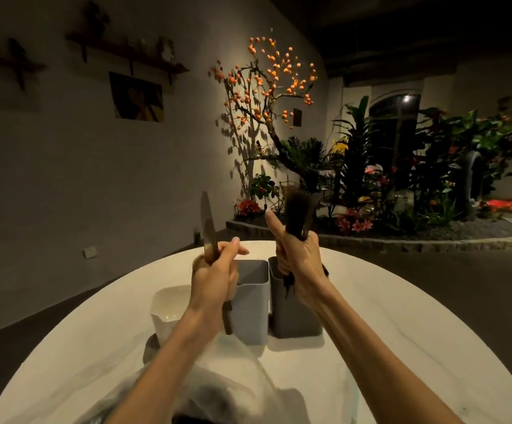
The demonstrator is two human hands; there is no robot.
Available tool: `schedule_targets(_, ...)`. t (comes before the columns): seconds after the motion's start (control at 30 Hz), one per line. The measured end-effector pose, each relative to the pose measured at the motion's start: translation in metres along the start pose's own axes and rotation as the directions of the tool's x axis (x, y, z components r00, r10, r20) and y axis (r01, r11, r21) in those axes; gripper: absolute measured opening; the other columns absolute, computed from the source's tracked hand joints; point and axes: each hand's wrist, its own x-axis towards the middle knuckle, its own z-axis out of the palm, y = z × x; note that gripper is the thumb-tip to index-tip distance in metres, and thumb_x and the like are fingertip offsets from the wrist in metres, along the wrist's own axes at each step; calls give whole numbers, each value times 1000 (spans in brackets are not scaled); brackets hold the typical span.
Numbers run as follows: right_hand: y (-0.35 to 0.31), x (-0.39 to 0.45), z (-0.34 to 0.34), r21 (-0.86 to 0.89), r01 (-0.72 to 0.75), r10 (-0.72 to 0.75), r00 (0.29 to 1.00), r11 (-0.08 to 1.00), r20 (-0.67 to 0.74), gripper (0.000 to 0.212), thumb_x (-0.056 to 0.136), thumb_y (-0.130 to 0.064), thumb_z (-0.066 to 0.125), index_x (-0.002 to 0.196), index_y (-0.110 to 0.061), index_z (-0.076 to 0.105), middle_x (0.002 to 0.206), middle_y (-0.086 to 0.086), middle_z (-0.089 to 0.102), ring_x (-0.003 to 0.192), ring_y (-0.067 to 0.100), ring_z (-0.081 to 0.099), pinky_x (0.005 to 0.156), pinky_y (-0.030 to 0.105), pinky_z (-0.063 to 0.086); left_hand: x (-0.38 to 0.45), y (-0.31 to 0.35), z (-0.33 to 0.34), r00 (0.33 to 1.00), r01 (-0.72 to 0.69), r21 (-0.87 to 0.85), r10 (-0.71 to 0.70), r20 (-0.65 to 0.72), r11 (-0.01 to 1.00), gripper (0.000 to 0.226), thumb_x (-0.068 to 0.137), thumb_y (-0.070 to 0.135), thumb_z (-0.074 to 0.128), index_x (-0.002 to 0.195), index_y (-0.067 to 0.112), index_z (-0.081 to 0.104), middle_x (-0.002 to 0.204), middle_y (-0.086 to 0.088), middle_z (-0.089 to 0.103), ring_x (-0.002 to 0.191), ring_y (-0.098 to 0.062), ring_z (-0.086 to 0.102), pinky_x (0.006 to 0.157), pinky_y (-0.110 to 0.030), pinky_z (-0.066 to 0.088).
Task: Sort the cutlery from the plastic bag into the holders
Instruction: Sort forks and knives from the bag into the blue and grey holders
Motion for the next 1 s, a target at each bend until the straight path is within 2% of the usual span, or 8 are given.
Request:
schedule_targets(0.13, 7, 63, 35, 53, -36, 33, 998, 998, 46, 48, 90, -34, 74, 58, -19, 41, 48, -3, 31, 37, 9, 26, 40, 22, 25, 52, 6, -27, 997, 25, 95, -18, -80, 995, 27, 102, 28, 57, 91, 7, 69, 48, 4, 33, 45, -10, 27, 46, -30, -3)
schedule_targets(0.27, 42, 94, 60, 65, -44, 35, 990, 997, 135, 42, 89, -30, 75, 63, -16, 45, 46, -3, 33, 37, 10, 28, 42, 23, 27, 78, -6, -44, 994, 80, 138, -68, -88, 987, 26, 102, 29, 57, 92, 7, 68, 50, 3, 34, 42, -8, 27, 40, -21, 24)
schedule_targets(0.37, 70, 100, 69, -41, -98, 102, 988, 994, 120, 32, 85, -33, 79, 74, -11, 58, 51, 0, 53, 44, 9, 51, 48, 22, 44, 85, -19, -50, 990, 126, 149, -115, -83, 981, 26, 103, 27, 56, 94, 6, 68, 47, 5, 36, 39, -6, 28, 39, -20, 25)
schedule_targets(0.5, 93, 104, 70, -161, -132, 156, 976, 978, 150, 36, 79, -35, 84, 100, -10, 70, 83, 3, 76, 76, 15, 75, 65, 21, 58, 90, -32, -56, 984, 160, 140, -147, -98, 977, 28, 102, 28, 57, 99, 3, 69, 46, 4, 40, 39, -7, 31, 38, -19, 28)
schedule_targets(0.57, 96, 108, 68, -212, -105, 141, 977, 972, 159, 40, 76, -38, 86, 103, -14, 70, 93, 3, 75, 89, 18, 74, 75, 25, 61, 94, -35, -59, 982, 170, 136, -157, -101, 976, 28, 102, 29, 58, 98, 4, 70, 47, 3, 41, 41, -8, 31, 39, -19, 28)
schedule_targets(0.67, 94, 108, 65, -221, -81, 121, 977, 972, 174, 47, 74, -37, 87, 111, -19, 65, 101, -2, 71, 90, 13, 71, 66, 15, 53, 98, -37, -61, 982, 178, 144, -165, -97, 973, 27, 102, 29, 57, 96, 6, 70, 50, 1, 42, 43, -9, 32, 41, -19, 29)
schedule_targets(0.8, 92, 114, 60, -163, -43, 79, 971, 986, 224, 28, 80, -29, 85, 98, -14, 71, 94, 4, 75, 85, 18, 75, 69, 21, 59, 100, -38, -64, 977, 201, 135, -188, -98, 970, 26, 101, 28, 58, 96, 6, 70, 52, 0, 42, 44, -9, 32, 42, -20, 29)
schedule_targets(1.0, 94, 119, 56, -466, 200, -94, 966, 862, 242, 21, 97, -39, 63, 112, -25, 65, 109, -6, 68, 97, 9, 67, 78, 18, 57, 104, -37, -63, 974, 217, 95, -209, -85, 972, 26, 100, 27, 60, 95, 4, 70, 51, 0, 42, 43, -10, 32, 41, -19, 29)
